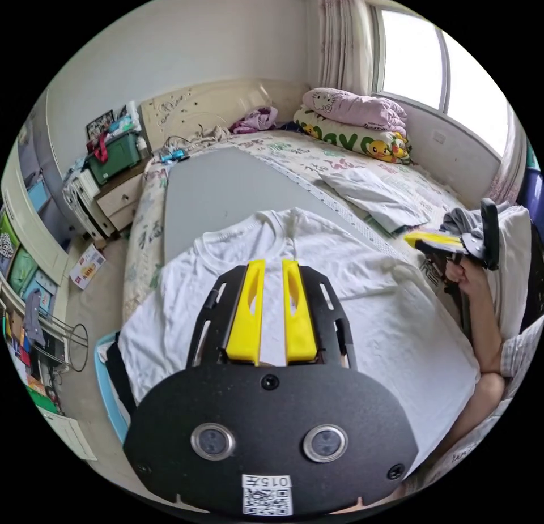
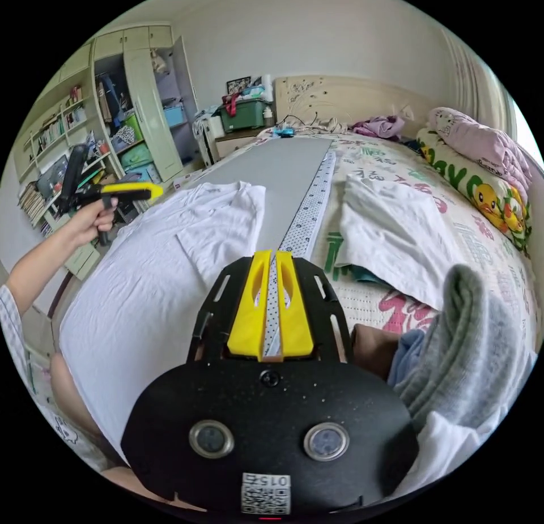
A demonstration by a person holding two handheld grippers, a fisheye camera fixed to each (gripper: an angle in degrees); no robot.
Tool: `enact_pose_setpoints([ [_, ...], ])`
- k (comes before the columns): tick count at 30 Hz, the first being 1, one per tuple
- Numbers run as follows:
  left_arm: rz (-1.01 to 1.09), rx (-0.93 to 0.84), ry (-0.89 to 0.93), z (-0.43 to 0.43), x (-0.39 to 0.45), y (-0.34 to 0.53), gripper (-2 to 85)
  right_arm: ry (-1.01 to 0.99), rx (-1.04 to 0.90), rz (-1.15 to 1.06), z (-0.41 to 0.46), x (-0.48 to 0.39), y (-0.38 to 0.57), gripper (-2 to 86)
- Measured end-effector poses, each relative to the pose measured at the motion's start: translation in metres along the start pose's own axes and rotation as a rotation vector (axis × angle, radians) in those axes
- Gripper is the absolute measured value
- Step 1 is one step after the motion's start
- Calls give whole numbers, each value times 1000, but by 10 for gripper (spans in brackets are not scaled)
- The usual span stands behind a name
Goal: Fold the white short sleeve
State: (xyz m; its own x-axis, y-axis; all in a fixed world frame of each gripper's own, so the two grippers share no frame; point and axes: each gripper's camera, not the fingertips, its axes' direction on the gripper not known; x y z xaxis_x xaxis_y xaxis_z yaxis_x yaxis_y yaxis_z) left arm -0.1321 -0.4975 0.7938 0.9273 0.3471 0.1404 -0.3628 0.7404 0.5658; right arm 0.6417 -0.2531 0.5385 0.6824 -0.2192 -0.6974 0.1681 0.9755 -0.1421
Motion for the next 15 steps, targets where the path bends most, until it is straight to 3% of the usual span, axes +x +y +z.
enact_pose_setpoints([
  [4, -54, 2, 90, 44, -6, -44, 71, 2, -120, -104, 30, -22, -1, 65],
  [11, -214, -87, 193, 149, -5, -93, 82, 0, -110, -76, 36, -25, 1, 39],
  [15, -182, -174, 185, 189, 12, -116, 25, 18, -123, -67, 39, -28, 1, -3],
])
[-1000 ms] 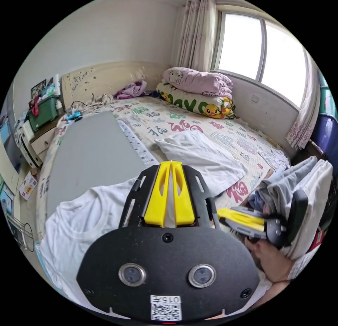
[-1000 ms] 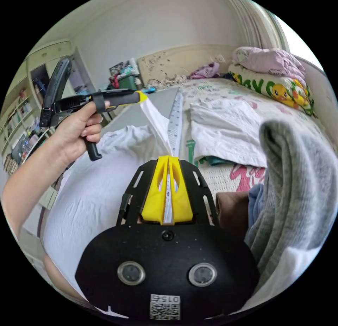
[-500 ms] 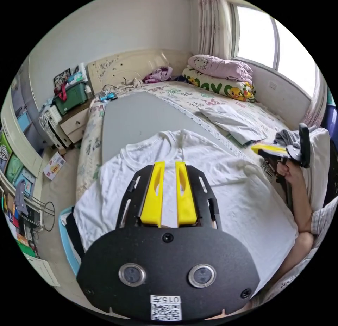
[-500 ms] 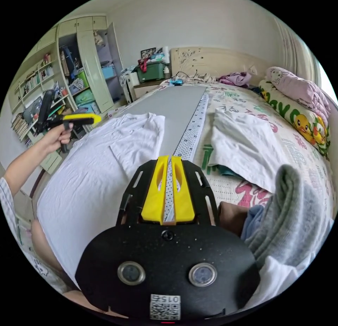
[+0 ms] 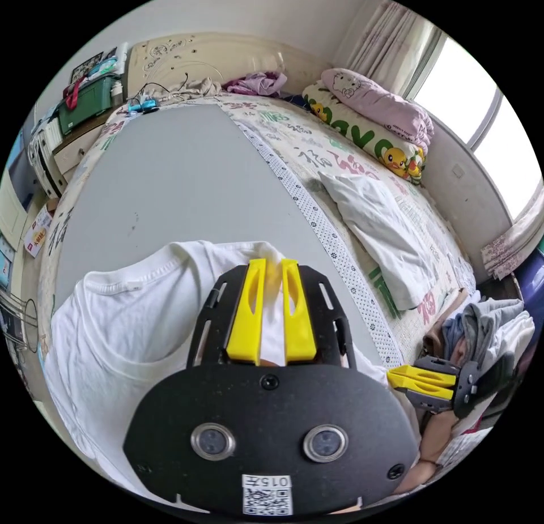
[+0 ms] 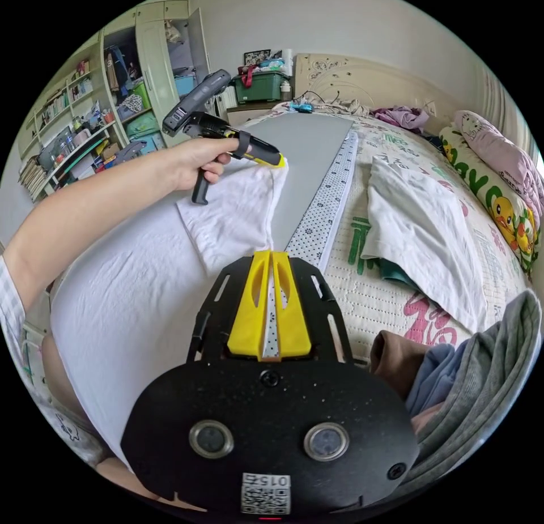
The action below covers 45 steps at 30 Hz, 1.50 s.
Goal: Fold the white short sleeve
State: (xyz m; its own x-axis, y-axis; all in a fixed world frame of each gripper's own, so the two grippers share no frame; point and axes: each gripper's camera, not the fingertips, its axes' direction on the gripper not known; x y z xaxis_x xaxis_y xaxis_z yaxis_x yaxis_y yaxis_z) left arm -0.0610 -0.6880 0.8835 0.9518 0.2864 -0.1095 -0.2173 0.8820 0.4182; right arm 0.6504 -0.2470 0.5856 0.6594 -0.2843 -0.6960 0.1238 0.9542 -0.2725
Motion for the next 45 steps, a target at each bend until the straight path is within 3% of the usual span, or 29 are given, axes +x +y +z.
enact_pose_setpoints([
  [9, 51, -29, -98, 11, 12, -21, 25, 66, -50, 17, 7, -6, 2, -1],
  [14, 91, -5, -93, -30, -7, -12, 63, 169, 17, 130, -6, 0, 5, 35],
  [18, 35, 118, 54, -107, -36, 54, 76, -36, 168, 20, -25, -14, 12, 36],
  [24, -66, 146, 10, -141, -59, 159, 71, -71, 52, -166, -7, -53, 13, 56],
  [27, 2, 45, -67, -126, -46, 167, 70, -32, -5, -236, 2, -70, 15, 60],
  [32, 110, 32, -154, -123, -19, 167, 74, 24, -75, -258, 3, -86, 15, 64],
  [39, 164, -42, -48, -113, -7, 162, 36, 104, -94, -287, 11, -104, 21, 43],
  [45, 176, 33, -7, -130, 1, 170, 1, 95, -94, -263, 7, -105, 22, -7],
])
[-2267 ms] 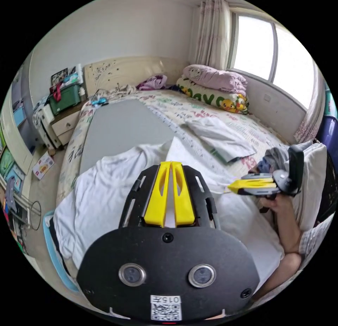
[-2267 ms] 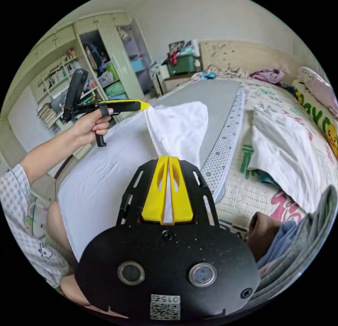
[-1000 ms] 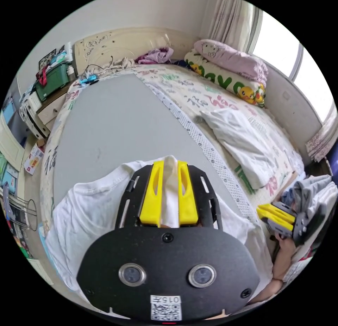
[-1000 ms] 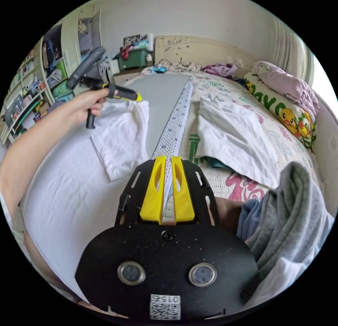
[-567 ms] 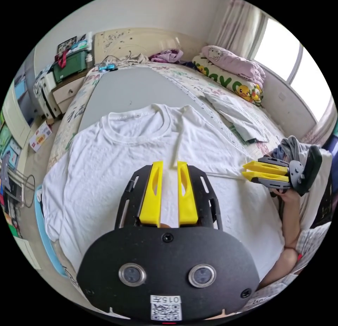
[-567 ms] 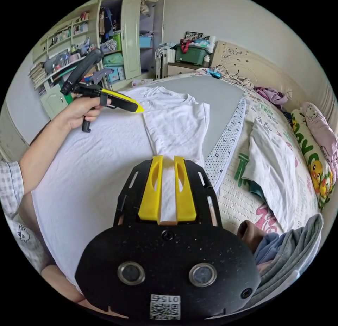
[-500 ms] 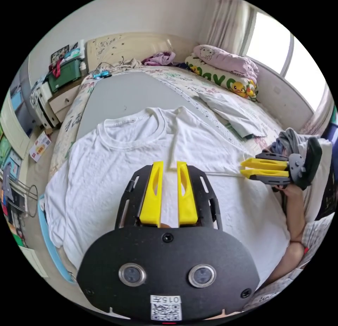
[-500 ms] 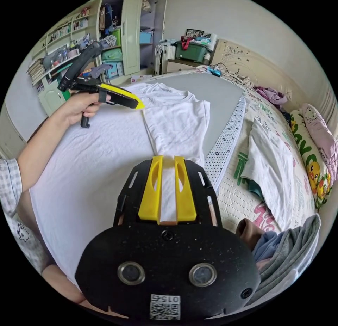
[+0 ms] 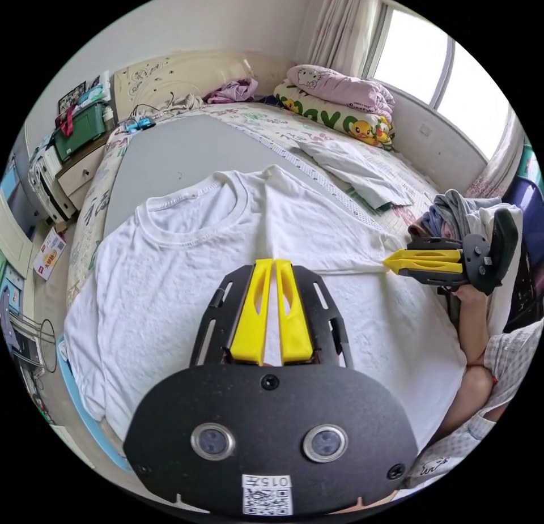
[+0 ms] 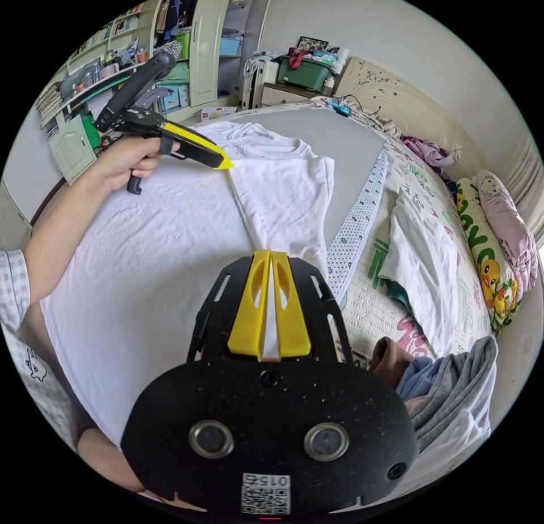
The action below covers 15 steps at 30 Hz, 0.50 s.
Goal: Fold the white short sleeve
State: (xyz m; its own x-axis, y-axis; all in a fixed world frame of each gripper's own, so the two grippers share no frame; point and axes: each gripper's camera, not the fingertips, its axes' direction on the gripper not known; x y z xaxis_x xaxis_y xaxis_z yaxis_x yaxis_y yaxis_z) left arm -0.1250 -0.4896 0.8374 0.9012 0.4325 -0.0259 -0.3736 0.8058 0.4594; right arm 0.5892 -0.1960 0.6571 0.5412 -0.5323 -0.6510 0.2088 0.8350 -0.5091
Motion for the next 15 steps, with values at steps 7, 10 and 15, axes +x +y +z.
enact_pose_setpoints([
  [7, 30, -60, -39, -6, 20, -5, 4, -52, -17, -16, 8, -5, 0, -10],
  [10, 31, -114, -58, 2, 28, -7, 16, -88, 7, -8, 3, 0, 2, -8],
  [15, 133, -80, -188, -25, 65, -14, 50, 86, 85, 125, -16, 22, 13, -5],
])
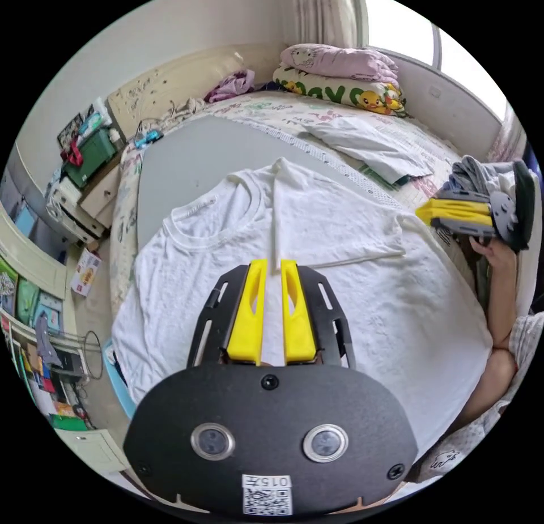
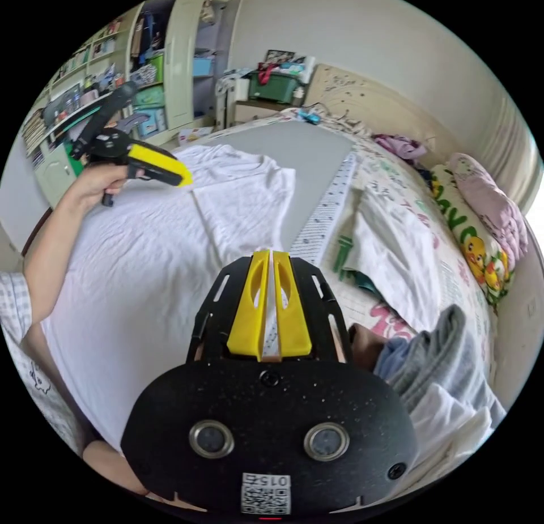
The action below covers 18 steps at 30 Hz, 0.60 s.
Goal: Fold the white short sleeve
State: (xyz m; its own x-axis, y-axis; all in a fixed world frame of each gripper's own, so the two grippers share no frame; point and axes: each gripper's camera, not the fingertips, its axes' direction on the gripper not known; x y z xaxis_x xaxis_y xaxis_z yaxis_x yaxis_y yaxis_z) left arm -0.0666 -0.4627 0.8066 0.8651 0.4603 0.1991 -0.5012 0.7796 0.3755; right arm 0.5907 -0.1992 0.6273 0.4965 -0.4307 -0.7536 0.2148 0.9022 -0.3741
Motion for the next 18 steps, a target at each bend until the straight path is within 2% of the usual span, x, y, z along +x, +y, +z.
enact_pose_setpoints([
  [2, 110, 72, 109, -17, 24, -6, 59, 15, -1, 11, 4, 2, 1, -5],
  [4, 263, 138, 302, -28, 64, -18, 78, -14, -37, 6, 17, -1, 0, -3],
  [6, 341, 166, 361, -24, 92, -24, 86, -2, -69, -8, 28, -6, -1, -3],
  [13, 383, 40, 322, 18, 148, -37, 66, 17, -99, 27, 47, -7, -3, -7],
  [18, 385, 46, 311, 10, 152, -40, 54, 109, -152, 33, 58, -9, -4, -9],
])
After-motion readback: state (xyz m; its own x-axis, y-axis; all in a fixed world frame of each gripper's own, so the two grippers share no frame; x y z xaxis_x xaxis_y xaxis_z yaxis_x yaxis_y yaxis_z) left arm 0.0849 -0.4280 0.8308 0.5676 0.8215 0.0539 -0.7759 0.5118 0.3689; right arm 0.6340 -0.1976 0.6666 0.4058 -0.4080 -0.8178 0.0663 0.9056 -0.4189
